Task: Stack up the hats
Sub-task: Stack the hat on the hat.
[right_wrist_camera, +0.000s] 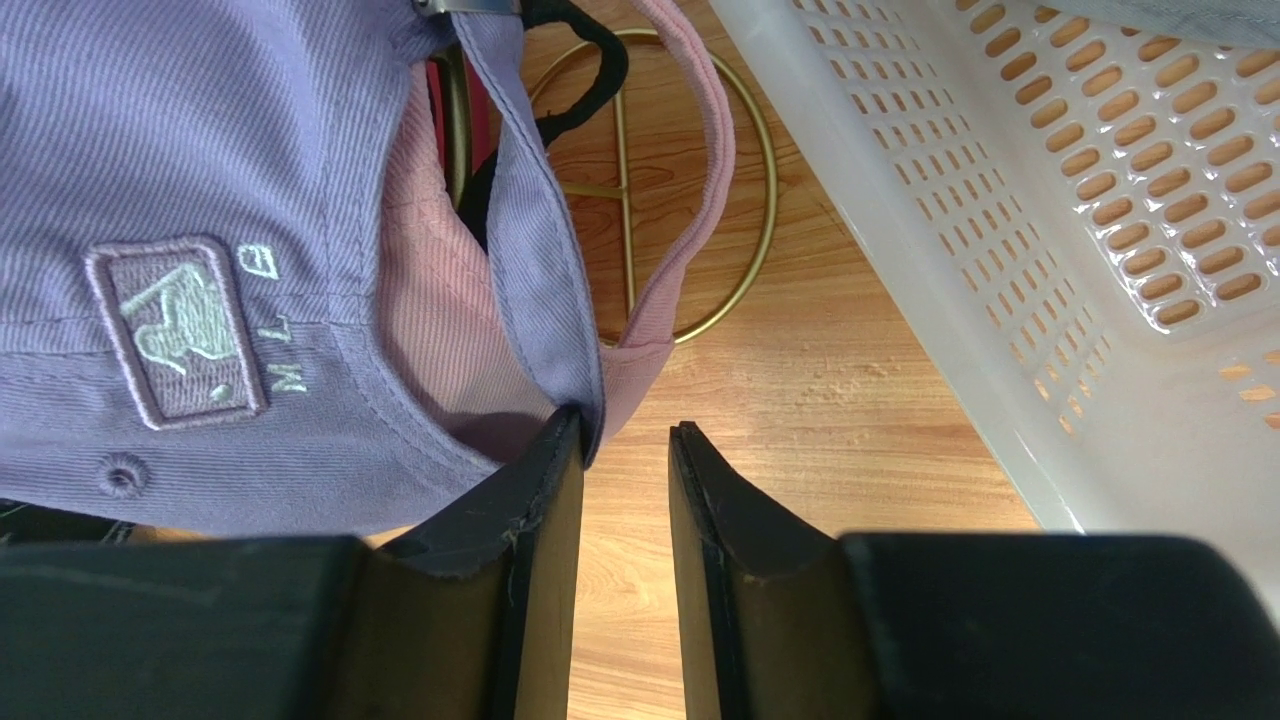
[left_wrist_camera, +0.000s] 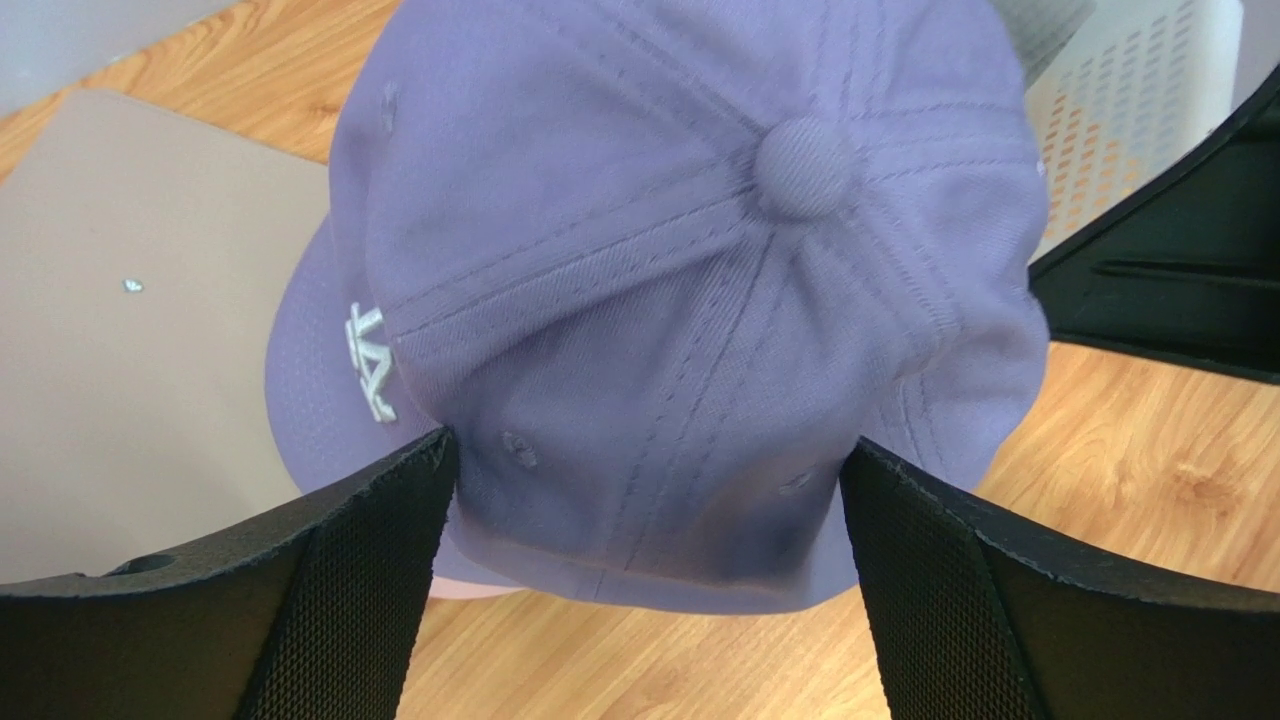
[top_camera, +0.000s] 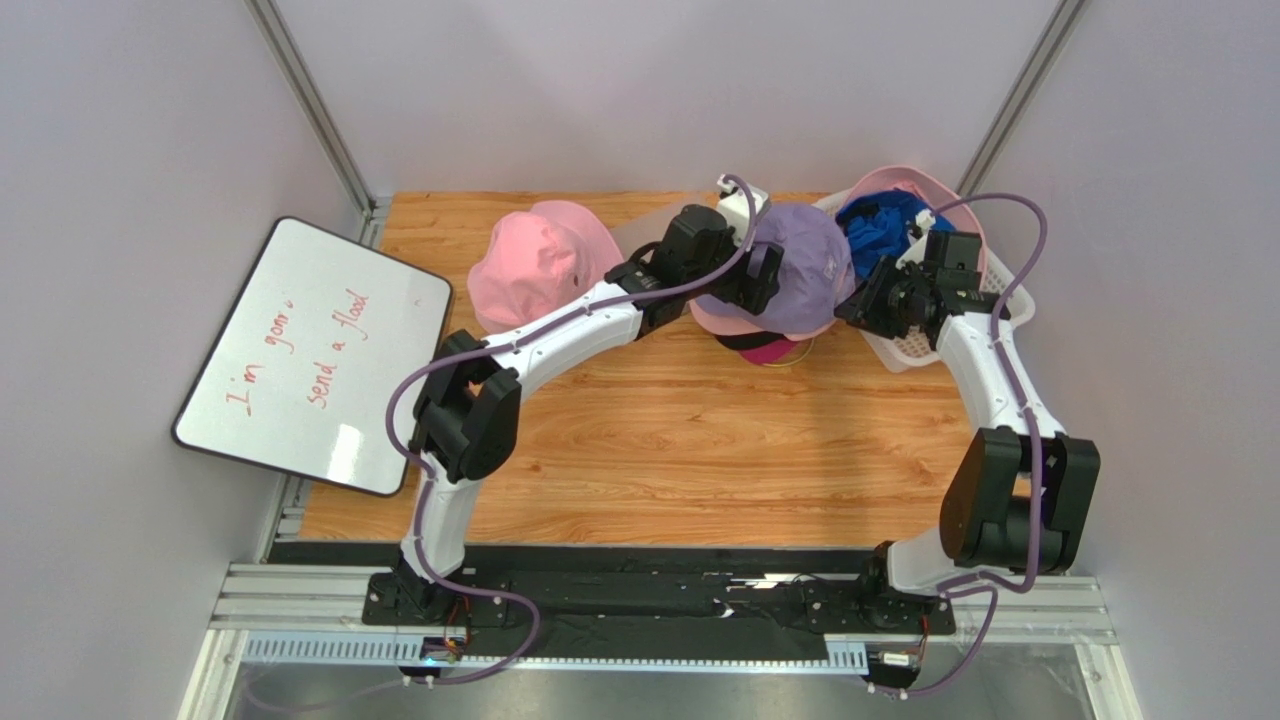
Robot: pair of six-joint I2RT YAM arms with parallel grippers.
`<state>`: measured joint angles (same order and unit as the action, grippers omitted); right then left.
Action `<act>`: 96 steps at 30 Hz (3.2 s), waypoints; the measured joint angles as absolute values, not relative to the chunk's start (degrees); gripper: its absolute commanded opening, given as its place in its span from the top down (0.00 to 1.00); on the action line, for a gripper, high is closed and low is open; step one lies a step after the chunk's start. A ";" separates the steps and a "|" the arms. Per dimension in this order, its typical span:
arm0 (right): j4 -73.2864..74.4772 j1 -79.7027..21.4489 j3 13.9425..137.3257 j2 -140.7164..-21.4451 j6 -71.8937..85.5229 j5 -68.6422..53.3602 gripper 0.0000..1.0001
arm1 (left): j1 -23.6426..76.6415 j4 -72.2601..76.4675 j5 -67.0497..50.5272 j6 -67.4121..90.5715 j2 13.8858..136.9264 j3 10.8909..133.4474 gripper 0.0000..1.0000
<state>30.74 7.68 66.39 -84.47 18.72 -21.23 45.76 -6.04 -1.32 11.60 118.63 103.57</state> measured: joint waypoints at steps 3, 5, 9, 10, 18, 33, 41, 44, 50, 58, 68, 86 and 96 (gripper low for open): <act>30.72 7.68 66.39 -84.55 18.59 -20.91 0.71 | 45.76 -5.65 -1.30 11.68 118.63 102.45 0.00; 30.81 7.68 66.39 -84.55 18.44 -20.67 0.66 | 45.76 -5.61 -1.32 11.68 118.63 102.32 0.00; 31.59 7.70 66.61 -84.27 17.91 -20.14 0.61 | 45.76 -5.56 -1.19 11.66 118.45 102.08 0.00; 32.21 7.81 66.76 -83.96 17.74 -20.01 0.61 | 45.76 -5.63 -1.17 11.66 118.13 101.75 0.00; 35.73 10.44 73.17 -81.58 17.28 -20.03 0.62 | 45.58 -9.85 -0.95 11.66 113.19 101.27 0.00; 31.86 10.70 77.93 -92.64 18.28 -24.82 0.66 | 45.32 -10.83 0.54 8.54 123.94 126.17 0.00; 30.50 10.70 77.93 -93.14 18.24 -26.61 0.65 | 45.34 -9.32 -1.54 8.67 128.70 125.75 0.00; 30.55 10.70 77.93 -93.08 18.26 -26.65 0.65 | 45.28 -9.30 -1.87 8.67 128.70 125.73 0.00; 30.63 10.70 77.93 -90.54 18.24 -25.69 0.64 | 45.28 -8.62 -2.04 8.69 128.70 125.25 0.00; 30.61 10.70 78.50 -89.71 18.24 -25.71 0.64 | 45.28 -7.70 -2.09 8.69 128.70 124.77 0.00; 29.41 10.68 78.50 -94.98 18.20 -28.86 0.66 | 45.28 -7.66 -2.33 8.67 128.70 124.77 0.00; 30.50 8.27 83.50 -105.91 16.23 -23.38 1.00 | 45.87 -4.99 -2.52 8.73 128.70 121.51 0.00; 33.04 8.32 83.66 -103.20 15.35 -22.37 0.35 | 45.67 -4.73 -2.68 8.86 128.46 121.16 0.00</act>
<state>33.04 8.32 83.66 -103.20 15.35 -22.37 45.67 -4.73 -2.68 8.86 128.46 121.16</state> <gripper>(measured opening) 0.248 0.996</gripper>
